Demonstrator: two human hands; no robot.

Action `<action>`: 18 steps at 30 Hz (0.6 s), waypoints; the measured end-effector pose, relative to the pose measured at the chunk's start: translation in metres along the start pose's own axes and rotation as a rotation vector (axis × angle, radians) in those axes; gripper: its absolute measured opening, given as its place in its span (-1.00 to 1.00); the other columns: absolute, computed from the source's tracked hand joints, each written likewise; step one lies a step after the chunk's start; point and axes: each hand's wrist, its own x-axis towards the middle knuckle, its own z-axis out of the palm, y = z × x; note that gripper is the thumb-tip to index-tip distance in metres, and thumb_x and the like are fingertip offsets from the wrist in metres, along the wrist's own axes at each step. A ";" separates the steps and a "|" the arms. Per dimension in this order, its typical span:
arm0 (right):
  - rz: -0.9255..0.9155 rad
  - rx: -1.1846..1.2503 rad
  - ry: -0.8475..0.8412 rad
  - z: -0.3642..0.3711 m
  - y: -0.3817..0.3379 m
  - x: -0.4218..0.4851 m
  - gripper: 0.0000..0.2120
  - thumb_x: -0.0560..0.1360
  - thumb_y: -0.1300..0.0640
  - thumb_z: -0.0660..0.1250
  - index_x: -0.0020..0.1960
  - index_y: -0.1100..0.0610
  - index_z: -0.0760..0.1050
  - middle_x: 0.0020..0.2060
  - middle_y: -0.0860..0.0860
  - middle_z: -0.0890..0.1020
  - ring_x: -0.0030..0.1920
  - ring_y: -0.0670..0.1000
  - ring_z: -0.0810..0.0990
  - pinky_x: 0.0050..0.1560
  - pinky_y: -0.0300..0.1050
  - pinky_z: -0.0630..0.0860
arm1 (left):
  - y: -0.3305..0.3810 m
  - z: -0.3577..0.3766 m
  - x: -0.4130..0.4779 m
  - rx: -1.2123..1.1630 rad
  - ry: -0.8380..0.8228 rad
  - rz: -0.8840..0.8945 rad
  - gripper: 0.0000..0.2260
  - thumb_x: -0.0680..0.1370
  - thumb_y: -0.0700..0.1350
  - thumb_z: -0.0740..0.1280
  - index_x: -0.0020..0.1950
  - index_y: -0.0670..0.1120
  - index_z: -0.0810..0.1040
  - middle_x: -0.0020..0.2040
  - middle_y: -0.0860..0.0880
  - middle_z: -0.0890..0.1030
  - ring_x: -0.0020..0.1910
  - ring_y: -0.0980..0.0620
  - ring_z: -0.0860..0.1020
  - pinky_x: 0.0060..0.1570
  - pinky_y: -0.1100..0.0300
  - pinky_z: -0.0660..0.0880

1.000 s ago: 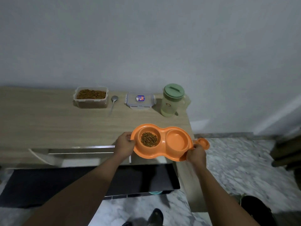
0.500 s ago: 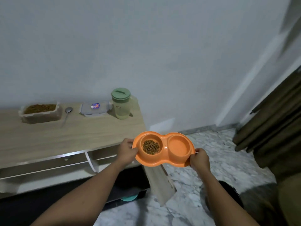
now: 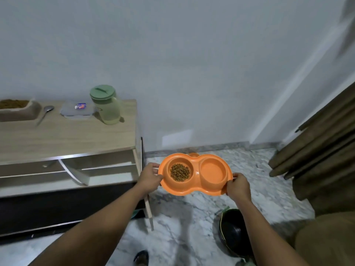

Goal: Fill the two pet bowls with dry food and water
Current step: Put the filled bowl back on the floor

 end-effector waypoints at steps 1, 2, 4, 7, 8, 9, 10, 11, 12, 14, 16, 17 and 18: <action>0.002 -0.014 -0.004 -0.001 0.004 0.010 -0.88 0.50 0.28 0.22 0.00 0.12 0.46 -0.26 0.10 0.63 -0.27 0.14 0.63 -0.29 0.03 0.59 | 0.001 0.008 0.004 0.007 -0.002 -0.008 -0.70 0.52 -0.36 0.34 0.19 -0.10 0.42 -0.03 -0.12 0.57 -0.31 -0.04 0.57 -0.46 0.22 0.43; 0.004 -0.024 -0.005 -0.002 0.006 0.020 -0.88 0.51 0.27 0.22 0.00 0.12 0.46 -0.27 0.10 0.63 -0.27 0.14 0.62 -0.31 0.02 0.57 | 0.003 0.016 0.009 0.003 0.002 -0.019 -0.70 0.52 -0.36 0.34 0.19 -0.10 0.42 -0.03 -0.11 0.57 -0.32 -0.03 0.57 -0.46 0.23 0.42; 0.002 -0.029 -0.016 0.000 0.007 0.040 -0.89 0.52 0.24 0.22 0.02 0.11 0.46 -0.27 0.09 0.63 -0.27 0.13 0.62 -0.34 -0.03 0.51 | 0.006 0.027 0.021 0.002 0.011 -0.030 -0.70 0.52 -0.36 0.33 0.19 -0.10 0.43 0.01 -0.13 0.58 -0.32 -0.02 0.56 -0.47 0.25 0.41; -0.020 -0.032 -0.041 0.006 0.003 0.071 -0.89 0.53 0.24 0.22 0.03 0.13 0.47 -0.27 0.09 0.64 -0.26 0.13 0.63 -0.33 -0.07 0.48 | 0.010 0.040 0.050 -0.003 0.013 -0.067 -0.69 0.51 -0.33 0.35 0.21 -0.09 0.46 0.03 -0.13 0.60 -0.25 -0.07 0.61 -0.48 0.24 0.42; -0.025 -0.026 -0.048 0.008 0.000 0.076 -0.89 0.52 0.24 0.23 0.03 0.14 0.47 -0.27 0.09 0.64 -0.26 0.13 0.63 -0.32 -0.07 0.49 | 0.011 0.040 0.056 -0.012 0.011 -0.078 -0.67 0.49 -0.31 0.37 0.21 -0.08 0.47 0.03 -0.12 0.61 -0.22 -0.10 0.62 -0.46 0.22 0.44; -0.035 -0.020 -0.058 0.013 -0.003 0.090 -0.90 0.52 0.24 0.23 0.03 0.14 0.47 -0.27 0.09 0.65 -0.26 0.13 0.64 -0.31 -0.06 0.51 | 0.014 0.043 0.068 -0.026 0.017 -0.087 -0.66 0.46 -0.28 0.39 0.21 -0.07 0.48 0.02 -0.11 0.62 -0.20 -0.11 0.63 -0.42 0.20 0.46; -0.037 -0.019 -0.065 0.018 -0.008 0.101 -0.90 0.52 0.23 0.24 0.02 0.13 0.47 -0.27 0.09 0.65 -0.26 0.13 0.64 -0.30 -0.04 0.54 | 0.015 0.045 0.081 -0.033 0.028 -0.088 -0.63 0.39 -0.22 0.41 0.19 -0.05 0.49 0.00 -0.10 0.63 -0.20 -0.12 0.63 -0.37 0.16 0.49; -0.037 -0.016 -0.067 0.024 -0.012 0.113 -0.91 0.52 0.22 0.25 0.01 0.12 0.47 -0.28 0.09 0.65 -0.27 0.13 0.64 -0.28 0.00 0.57 | 0.015 0.046 0.095 -0.040 0.038 -0.093 -0.59 0.32 -0.16 0.41 0.16 -0.04 0.51 -0.02 -0.09 0.64 -0.20 -0.12 0.63 -0.31 0.11 0.53; -0.030 -0.015 -0.070 0.030 -0.016 0.125 -0.92 0.52 0.21 0.25 0.00 0.11 0.47 -0.28 0.09 0.65 -0.27 0.14 0.65 -0.25 0.05 0.61 | 0.016 0.048 0.108 -0.055 0.053 -0.101 -0.57 0.26 -0.13 0.40 0.12 -0.03 0.52 -0.05 -0.08 0.64 -0.20 -0.13 0.63 -0.26 0.05 0.56; -0.029 -0.007 -0.084 0.042 -0.025 0.150 -0.95 0.52 0.18 0.25 -0.03 0.06 0.46 -0.28 0.07 0.66 -0.27 0.13 0.66 -0.19 0.12 0.64 | 0.017 0.051 0.134 -0.094 0.081 -0.108 -0.61 0.21 -0.13 0.40 0.04 -0.04 0.54 -0.11 -0.07 0.64 -0.20 -0.13 0.63 -0.24 0.05 0.57; -0.040 -0.004 -0.109 0.055 -0.033 0.176 -0.95 0.52 0.16 0.24 -0.08 0.02 0.44 -0.30 0.06 0.66 -0.29 0.12 0.66 -0.19 0.14 0.64 | 0.026 0.052 0.156 -0.122 0.092 -0.116 -0.68 0.24 -0.14 0.42 -0.01 -0.02 0.56 -0.13 -0.05 0.66 -0.21 -0.09 0.62 -0.33 0.13 0.53; -0.050 -0.002 -0.116 0.067 -0.037 0.197 -0.94 0.53 0.16 0.24 -0.09 0.02 0.44 -0.31 0.06 0.66 -0.30 0.11 0.66 -0.19 0.14 0.64 | 0.029 0.055 0.175 -0.131 0.093 -0.127 -0.72 0.28 -0.13 0.45 -0.02 0.01 0.56 -0.14 -0.05 0.66 -0.22 -0.08 0.62 -0.36 0.15 0.50; -0.056 0.002 -0.129 0.073 -0.041 0.208 -0.95 0.53 0.15 0.24 -0.07 0.03 0.45 -0.32 0.06 0.66 -0.30 0.11 0.66 -0.19 0.15 0.64 | 0.031 0.055 0.187 -0.139 0.100 -0.133 -0.75 0.31 -0.10 0.46 -0.04 0.04 0.56 -0.15 -0.04 0.67 -0.23 -0.06 0.62 -0.37 0.16 0.49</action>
